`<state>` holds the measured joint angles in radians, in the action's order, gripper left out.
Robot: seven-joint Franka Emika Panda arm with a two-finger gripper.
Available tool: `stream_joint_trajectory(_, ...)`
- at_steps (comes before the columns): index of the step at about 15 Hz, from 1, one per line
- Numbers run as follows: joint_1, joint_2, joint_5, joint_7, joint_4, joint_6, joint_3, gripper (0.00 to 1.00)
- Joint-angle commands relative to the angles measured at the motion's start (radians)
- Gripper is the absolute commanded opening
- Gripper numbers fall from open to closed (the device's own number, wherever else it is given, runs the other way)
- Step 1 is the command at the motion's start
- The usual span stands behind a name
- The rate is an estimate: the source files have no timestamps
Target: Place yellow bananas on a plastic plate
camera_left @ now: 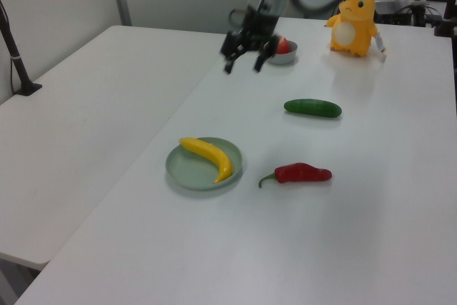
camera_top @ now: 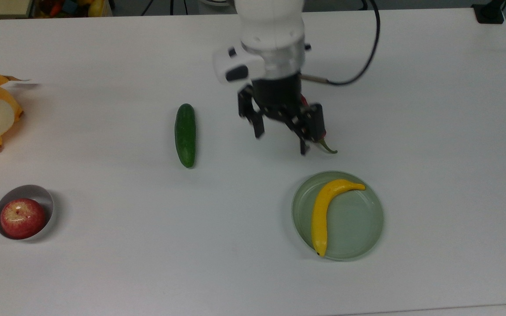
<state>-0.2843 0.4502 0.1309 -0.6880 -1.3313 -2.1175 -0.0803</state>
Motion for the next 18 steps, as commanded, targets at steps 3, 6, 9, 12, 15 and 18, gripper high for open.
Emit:
stream_joint_trajectory(3, 0.033, -0.252, -0.082, -0.018, -0.138, 0.394, 0.004, 1.0)
stream_joint_trajectory(6, 0.082, -0.395, -0.083, 0.004, -0.213, 0.505, 0.004, 1.0)
stream_joint_trajectory(9, 0.132, -0.485, -0.07, 0.123, -0.255, 0.591, 0.007, 1.0)
stream_joint_trajectory(12, 0.216, -0.57, -0.066, 0.227, -0.311, 0.617, 0.066, 1.0)
stream_joint_trajectory(15, 0.272, -0.6, -0.063, 0.37, -0.339, 0.611, 0.108, 1.0)
stream_joint_trajectory(18, 0.269, -0.591, -0.06, 0.503, -0.335, 0.602, 0.106, 1.0)
